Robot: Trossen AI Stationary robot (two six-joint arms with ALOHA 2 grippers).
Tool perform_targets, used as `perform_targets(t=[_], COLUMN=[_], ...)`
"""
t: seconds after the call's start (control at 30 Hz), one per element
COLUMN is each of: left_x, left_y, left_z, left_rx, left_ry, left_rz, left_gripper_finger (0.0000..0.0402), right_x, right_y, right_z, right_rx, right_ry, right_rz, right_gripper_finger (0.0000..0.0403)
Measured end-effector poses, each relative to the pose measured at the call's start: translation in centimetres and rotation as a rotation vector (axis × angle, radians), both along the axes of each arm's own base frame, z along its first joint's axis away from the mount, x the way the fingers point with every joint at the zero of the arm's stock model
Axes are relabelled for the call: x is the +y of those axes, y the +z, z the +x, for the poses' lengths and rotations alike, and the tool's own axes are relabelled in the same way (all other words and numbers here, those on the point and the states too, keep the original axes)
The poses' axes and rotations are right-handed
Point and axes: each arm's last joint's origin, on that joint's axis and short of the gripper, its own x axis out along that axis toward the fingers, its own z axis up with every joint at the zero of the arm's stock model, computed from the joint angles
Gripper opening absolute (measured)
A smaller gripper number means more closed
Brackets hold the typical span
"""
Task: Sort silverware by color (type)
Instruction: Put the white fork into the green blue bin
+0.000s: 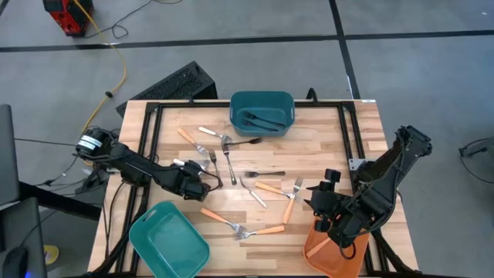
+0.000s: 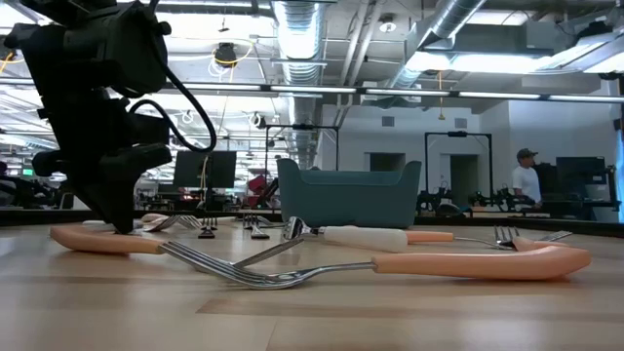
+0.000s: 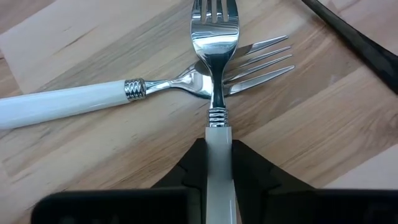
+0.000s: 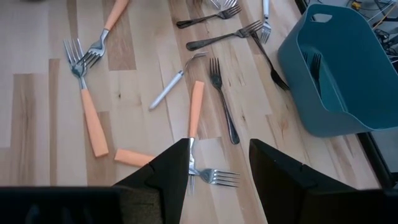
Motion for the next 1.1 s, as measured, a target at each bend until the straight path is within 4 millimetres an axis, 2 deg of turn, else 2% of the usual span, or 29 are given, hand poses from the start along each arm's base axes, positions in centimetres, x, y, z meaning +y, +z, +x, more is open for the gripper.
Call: perform_targets(t=[0.13, 0.43, 0.63, 0.93, 1.1], left_x=[-0.2, 0.0, 0.1, 0.2, 0.0], left_y=[0.8, 4.0, 7.4, 13.5, 15.6], left_z=[-0.2, -0.7, -0.6, -0.3, -0.1], left_rx=[-0.026, -0.196, -0.441, -0.798, -0.909], left_ry=[-0.008, -0.045, -0.143, -0.438, -0.580], left_rz=[-0.011, -0.007, 0.055, 0.307, 0.419], left_gripper_finger=[0.0032, 0.0031, 0.0031, 0.0031, 0.0035], right_x=[0.0, 0.1, 0.3, -0.7, -2.0], right_y=[0.0, 0.1, 0.6, 1.7, 0.8], right_z=[0.0, 0.1, 0.9, 4.4, 7.3], right_rx=[-0.002, -0.022, -0.171, -0.243, -0.281], right_ry=[0.000, -0.001, -0.014, 0.059, 0.143], right_rz=[0.002, 0.012, -0.073, -0.177, -0.248], right_gripper_finger=[0.0193, 0.0193, 0.0193, 0.0193, 0.0193])
